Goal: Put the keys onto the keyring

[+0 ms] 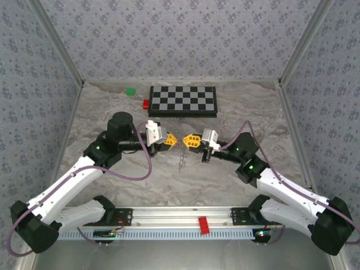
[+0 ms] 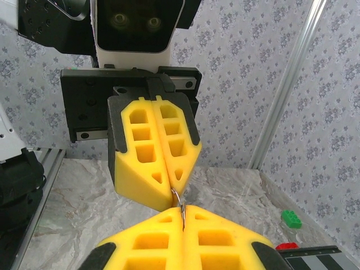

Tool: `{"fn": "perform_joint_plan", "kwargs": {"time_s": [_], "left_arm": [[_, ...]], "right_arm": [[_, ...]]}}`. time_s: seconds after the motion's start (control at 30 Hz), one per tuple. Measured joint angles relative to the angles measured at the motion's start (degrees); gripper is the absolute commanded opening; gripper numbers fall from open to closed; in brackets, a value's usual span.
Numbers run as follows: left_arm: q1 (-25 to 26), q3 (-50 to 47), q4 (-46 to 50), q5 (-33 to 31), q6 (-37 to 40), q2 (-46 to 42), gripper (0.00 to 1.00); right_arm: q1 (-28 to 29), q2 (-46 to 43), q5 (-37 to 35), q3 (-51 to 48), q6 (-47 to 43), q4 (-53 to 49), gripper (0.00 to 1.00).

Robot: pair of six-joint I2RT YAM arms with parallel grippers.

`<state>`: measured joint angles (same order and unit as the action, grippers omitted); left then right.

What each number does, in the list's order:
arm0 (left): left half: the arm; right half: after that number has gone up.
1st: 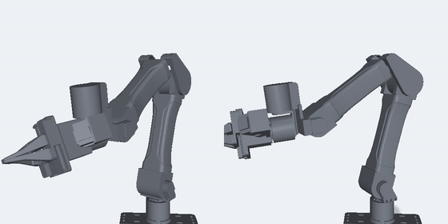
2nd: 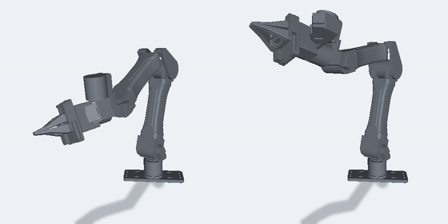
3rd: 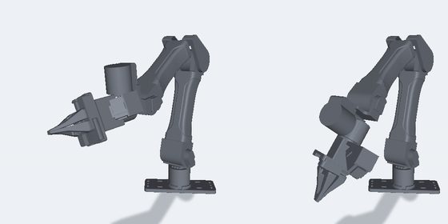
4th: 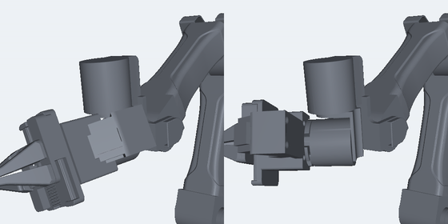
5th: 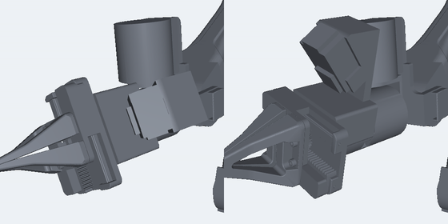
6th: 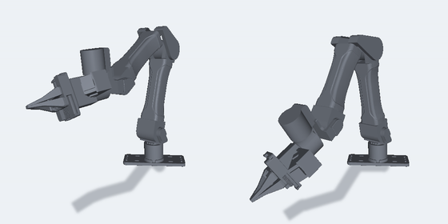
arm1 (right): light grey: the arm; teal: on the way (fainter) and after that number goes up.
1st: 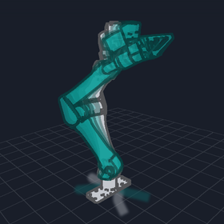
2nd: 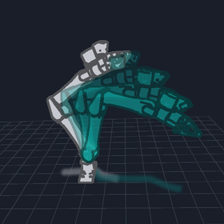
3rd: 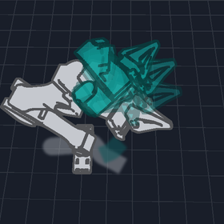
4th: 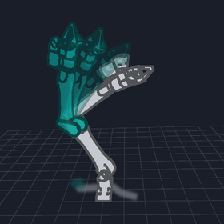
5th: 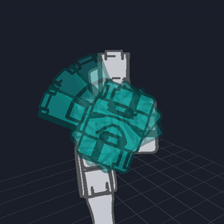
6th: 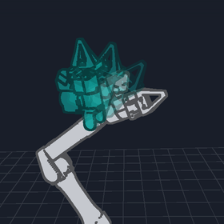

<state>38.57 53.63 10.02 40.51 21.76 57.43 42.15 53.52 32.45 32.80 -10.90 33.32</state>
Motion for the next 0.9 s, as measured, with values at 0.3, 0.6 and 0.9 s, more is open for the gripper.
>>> {"fn": "perform_joint_plan", "kwargs": {"time_s": [0.3, 0.6, 0.9], "left_arm": [[0.0, 0.0, 0.0, 0.4, 0.0, 0.0, 0.0], [-0.3, 0.0, 0.0, 0.9, 0.0, 0.0, 0.0], [-0.3, 0.0, 0.0, 0.9, 0.0, 0.0, 0.0]], "right_arm": [[0.4, 0.5, 0.0, 0.0, 0.0, 0.0, 0.0], [0.5, 1.0, 0.0, 0.0, 0.0, 0.0, 0.0], [0.5, -0.4, -0.3, 0.0, -0.1, 0.0, 0.0]]}}
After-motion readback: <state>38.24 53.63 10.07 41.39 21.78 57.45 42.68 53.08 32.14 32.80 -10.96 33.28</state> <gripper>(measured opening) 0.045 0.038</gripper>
